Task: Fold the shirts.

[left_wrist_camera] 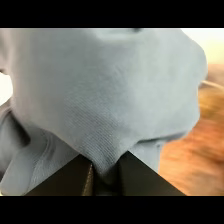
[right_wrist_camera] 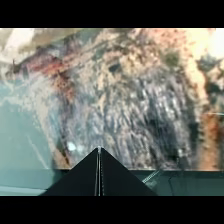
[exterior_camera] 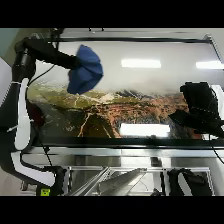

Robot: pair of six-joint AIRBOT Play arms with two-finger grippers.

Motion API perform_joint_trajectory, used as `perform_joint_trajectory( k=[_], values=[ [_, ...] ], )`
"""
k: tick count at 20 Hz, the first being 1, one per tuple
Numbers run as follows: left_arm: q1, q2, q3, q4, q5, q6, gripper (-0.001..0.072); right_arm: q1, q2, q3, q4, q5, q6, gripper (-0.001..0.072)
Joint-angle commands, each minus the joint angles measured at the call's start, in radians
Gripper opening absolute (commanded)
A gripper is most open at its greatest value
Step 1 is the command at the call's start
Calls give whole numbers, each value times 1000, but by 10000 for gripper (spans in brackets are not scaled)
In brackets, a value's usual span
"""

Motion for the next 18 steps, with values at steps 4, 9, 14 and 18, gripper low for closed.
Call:
perform_joint_trajectory(
  k=[4, 9, 14, 18],
  values=[
    [-277, 83, -255, -52, -58, -31, 21, 1, -22, 0, 2, -3, -44, 25],
    [-284, 83, -301, 6, -128, -111, 708, 1, -32, 0, 34, 29, -45, 426],
    [-101, 83, -329, 48, 100, -150, 708, 45, -72, -1, 130, 60, -157, 434],
    [-33, 80, -546, -50, -78, -75, 708, 150, -157, 0, 133, -12, -156, 433]
  ],
)
